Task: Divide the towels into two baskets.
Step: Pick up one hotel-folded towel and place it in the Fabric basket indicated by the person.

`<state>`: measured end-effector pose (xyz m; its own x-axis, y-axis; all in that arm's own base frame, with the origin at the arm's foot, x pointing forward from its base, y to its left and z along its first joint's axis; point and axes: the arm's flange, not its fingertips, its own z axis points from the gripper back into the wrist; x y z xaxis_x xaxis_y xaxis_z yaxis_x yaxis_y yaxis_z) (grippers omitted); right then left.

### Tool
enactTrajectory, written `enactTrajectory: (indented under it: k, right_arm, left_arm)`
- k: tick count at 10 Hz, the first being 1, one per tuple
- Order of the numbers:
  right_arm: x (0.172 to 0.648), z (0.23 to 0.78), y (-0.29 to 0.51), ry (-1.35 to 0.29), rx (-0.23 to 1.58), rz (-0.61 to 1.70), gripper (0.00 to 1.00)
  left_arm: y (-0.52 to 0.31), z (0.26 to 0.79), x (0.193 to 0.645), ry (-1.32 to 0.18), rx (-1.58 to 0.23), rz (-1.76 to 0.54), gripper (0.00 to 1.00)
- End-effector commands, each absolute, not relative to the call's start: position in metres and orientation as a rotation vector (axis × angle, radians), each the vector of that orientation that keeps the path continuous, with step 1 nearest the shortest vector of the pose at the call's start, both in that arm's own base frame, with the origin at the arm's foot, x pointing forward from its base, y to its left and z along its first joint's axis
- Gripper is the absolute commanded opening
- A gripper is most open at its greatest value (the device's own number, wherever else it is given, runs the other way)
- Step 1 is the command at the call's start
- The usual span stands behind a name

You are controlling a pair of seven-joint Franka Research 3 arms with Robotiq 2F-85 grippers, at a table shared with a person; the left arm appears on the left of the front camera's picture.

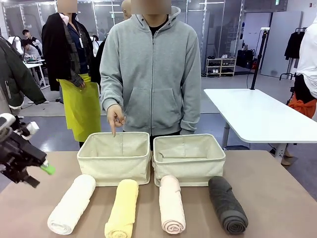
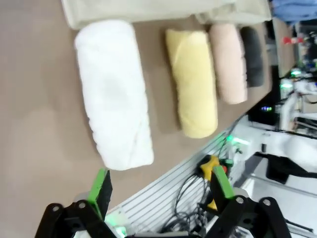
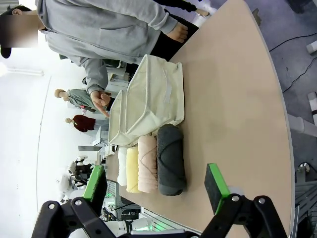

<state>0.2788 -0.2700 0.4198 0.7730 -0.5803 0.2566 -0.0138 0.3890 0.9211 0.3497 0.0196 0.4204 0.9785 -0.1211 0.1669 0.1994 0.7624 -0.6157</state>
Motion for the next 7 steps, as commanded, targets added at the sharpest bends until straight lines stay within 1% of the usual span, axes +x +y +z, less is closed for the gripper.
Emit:
enactTrajectory:
  k: [1, 2, 3, 5, 7]
  right_arm:
    - [0.277, 0.423, -0.271, -0.624, 1.145, -0.388, 1.00]
    - [0.277, 0.423, -0.271, -0.624, 1.145, -0.388, 1.00]
    - [0.277, 0.423, -0.271, -0.624, 1.145, -0.388, 1.00]
    - [0.277, 0.423, -0.271, -0.624, 1.145, -0.388, 1.00]
    - [0.277, 0.423, -0.271, -0.624, 1.145, -0.388, 1.00]
  left_arm:
    - [0.007, 0.406, 0.350, -0.113, -0.572, -0.162, 1.00]
    - [0.000, 0.399, 0.353, -0.110, -0.532, -0.169, 1.00]
    - [-0.008, 0.393, 0.359, -0.093, -0.530, -0.173, 1.00]
    - [-0.028, 0.381, 0.376, -0.126, -0.464, -0.185, 1.00]
    - [-0.046, 0.367, 0.385, -0.140, -0.452, -0.190, 1.00]
